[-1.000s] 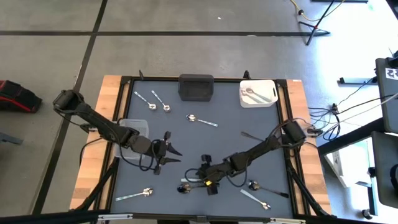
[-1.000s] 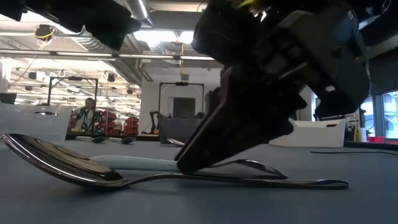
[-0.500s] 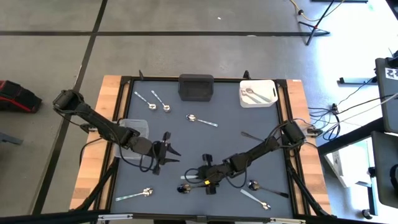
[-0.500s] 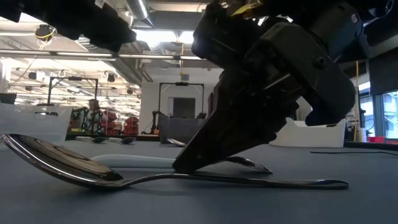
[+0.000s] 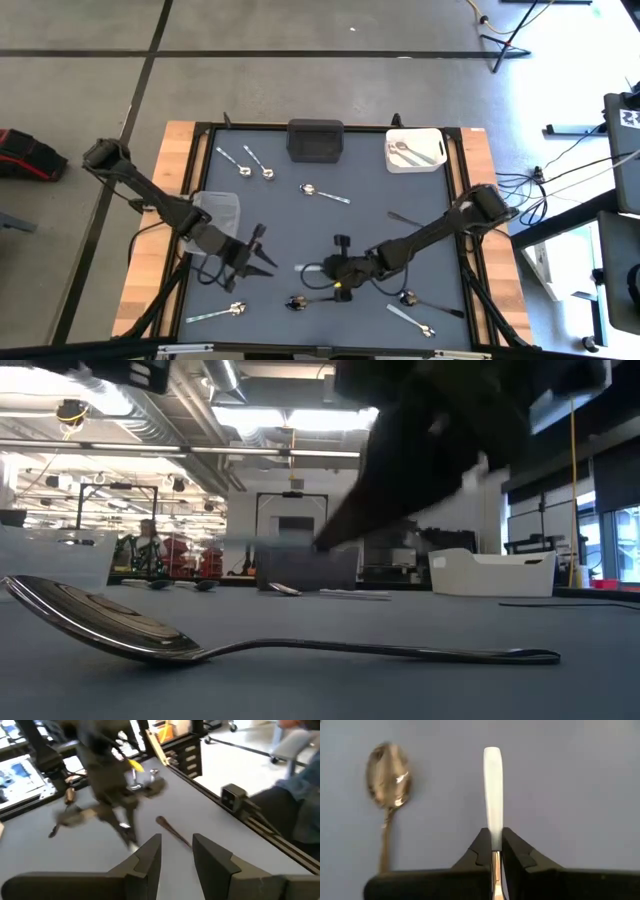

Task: Sort silverware by color (type)
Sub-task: Put the left light blue spoon into the white bin

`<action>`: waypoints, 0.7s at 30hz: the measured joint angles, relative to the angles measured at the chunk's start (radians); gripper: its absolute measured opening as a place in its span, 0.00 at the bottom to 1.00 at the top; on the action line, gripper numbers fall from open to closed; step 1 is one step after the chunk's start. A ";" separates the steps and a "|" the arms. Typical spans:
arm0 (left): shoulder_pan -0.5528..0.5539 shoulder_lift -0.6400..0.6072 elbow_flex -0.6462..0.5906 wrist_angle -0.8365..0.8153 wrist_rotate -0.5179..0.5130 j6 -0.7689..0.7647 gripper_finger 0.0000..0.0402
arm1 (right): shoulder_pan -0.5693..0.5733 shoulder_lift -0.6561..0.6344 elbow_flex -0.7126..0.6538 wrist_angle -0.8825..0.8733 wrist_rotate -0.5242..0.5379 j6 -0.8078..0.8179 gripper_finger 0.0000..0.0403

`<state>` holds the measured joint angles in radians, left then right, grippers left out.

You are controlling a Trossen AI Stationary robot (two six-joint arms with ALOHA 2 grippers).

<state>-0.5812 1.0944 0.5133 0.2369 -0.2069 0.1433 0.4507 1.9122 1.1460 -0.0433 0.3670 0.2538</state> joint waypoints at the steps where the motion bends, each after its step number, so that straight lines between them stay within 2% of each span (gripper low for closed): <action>1: -0.010 -0.019 0.000 -0.024 0.001 0.000 0.26 | 0.000 -0.024 0.000 -0.048 0.023 0.005 0.03; 7: -0.041 -0.123 -0.062 -0.035 -0.002 0.000 0.26 | -0.011 -0.178 -0.001 -0.291 0.118 0.031 0.03; 11: -0.039 -0.193 -0.110 -0.035 -0.075 0.000 0.26 | -0.034 -0.280 -0.041 -0.408 0.176 0.068 0.02; 15: -0.022 -0.246 -0.124 -0.033 -0.131 0.001 0.26 | -0.060 -0.408 -0.133 -0.421 0.185 0.113 0.03; 21: -0.005 -0.265 -0.126 -0.034 -0.133 -0.001 0.26 | -0.138 -0.611 -0.332 -0.416 0.217 0.186 0.02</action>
<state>-0.5865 0.8297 0.3875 0.2031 -0.3394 0.1425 0.3125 1.3017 0.8137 -0.4595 0.5842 0.4398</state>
